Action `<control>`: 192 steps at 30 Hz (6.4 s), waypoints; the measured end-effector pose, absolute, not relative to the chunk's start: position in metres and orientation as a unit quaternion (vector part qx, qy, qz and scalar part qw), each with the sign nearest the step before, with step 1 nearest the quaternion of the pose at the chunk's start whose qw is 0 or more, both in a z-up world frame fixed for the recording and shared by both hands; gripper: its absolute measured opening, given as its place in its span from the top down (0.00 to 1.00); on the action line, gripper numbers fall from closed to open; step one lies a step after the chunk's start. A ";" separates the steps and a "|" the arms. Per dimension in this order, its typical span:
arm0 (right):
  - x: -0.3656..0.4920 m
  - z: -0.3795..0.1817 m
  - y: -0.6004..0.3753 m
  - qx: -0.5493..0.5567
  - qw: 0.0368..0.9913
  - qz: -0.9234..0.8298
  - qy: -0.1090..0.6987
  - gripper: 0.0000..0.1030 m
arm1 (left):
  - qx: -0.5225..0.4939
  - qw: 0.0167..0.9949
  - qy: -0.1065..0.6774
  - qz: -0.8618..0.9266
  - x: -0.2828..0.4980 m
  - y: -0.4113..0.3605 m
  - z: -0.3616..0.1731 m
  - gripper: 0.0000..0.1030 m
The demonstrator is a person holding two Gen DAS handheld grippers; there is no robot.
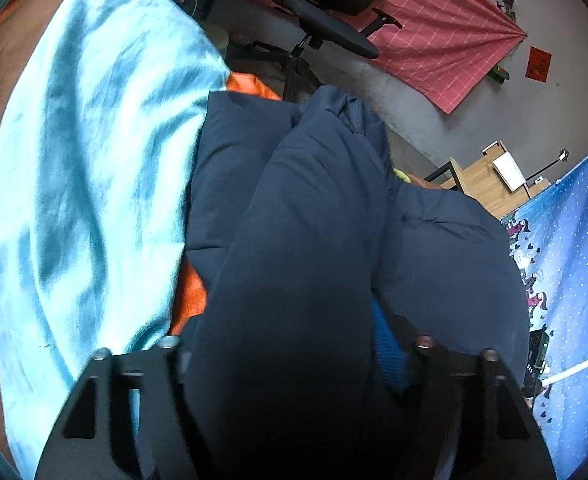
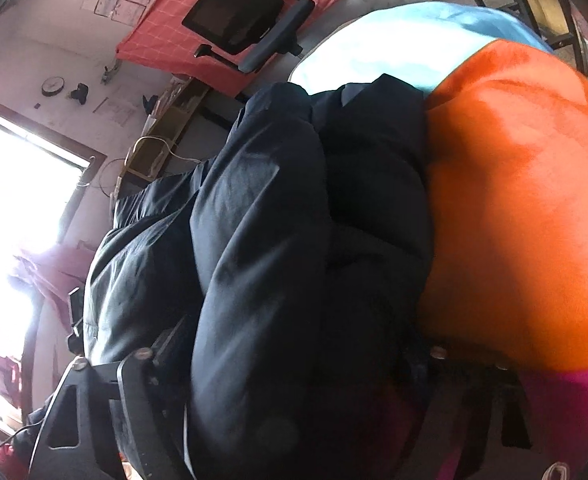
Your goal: Fold large clothes
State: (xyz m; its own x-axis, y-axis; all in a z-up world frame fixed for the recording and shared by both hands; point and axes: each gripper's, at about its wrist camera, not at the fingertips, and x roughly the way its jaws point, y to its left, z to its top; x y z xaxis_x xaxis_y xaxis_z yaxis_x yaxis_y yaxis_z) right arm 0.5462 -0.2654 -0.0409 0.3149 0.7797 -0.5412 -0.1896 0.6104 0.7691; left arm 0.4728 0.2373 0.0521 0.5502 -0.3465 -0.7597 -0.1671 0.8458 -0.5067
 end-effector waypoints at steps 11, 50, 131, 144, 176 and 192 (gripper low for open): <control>0.522 0.007 -0.244 0.224 0.820 0.274 0.451 0.74 | -0.191 0.887 0.421 -0.020 0.446 0.181 0.099 0.85; 0.414 0.116 -0.216 0.134 0.843 0.306 0.421 0.83 | -0.176 0.878 0.445 -0.014 0.364 0.149 0.140 0.89; 0.125 0.175 -0.145 0.010 0.968 0.149 0.203 0.00 | -0.023 0.977 0.208 0.043 0.110 0.061 0.196 0.02; 0.098 0.148 -0.142 0.010 0.967 0.138 0.212 0.00 | -0.026 0.969 0.241 0.054 0.089 0.062 0.157 0.02; 0.072 0.097 -0.145 0.014 0.951 0.149 0.270 0.00 | -0.009 0.954 0.296 0.050 0.061 0.054 0.105 0.02; 0.071 0.097 -0.147 0.021 0.951 0.148 0.272 0.00 | -0.004 0.954 0.296 0.040 0.060 0.050 0.104 0.02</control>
State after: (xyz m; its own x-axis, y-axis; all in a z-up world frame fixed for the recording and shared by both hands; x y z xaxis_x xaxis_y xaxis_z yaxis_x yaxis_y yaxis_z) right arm 0.0713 -0.1470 0.0970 0.8084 0.2922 -0.5110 -0.2696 0.9555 0.1199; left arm 0.0602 0.0495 0.1045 0.8218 0.0738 -0.5650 -0.0788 0.9968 0.0156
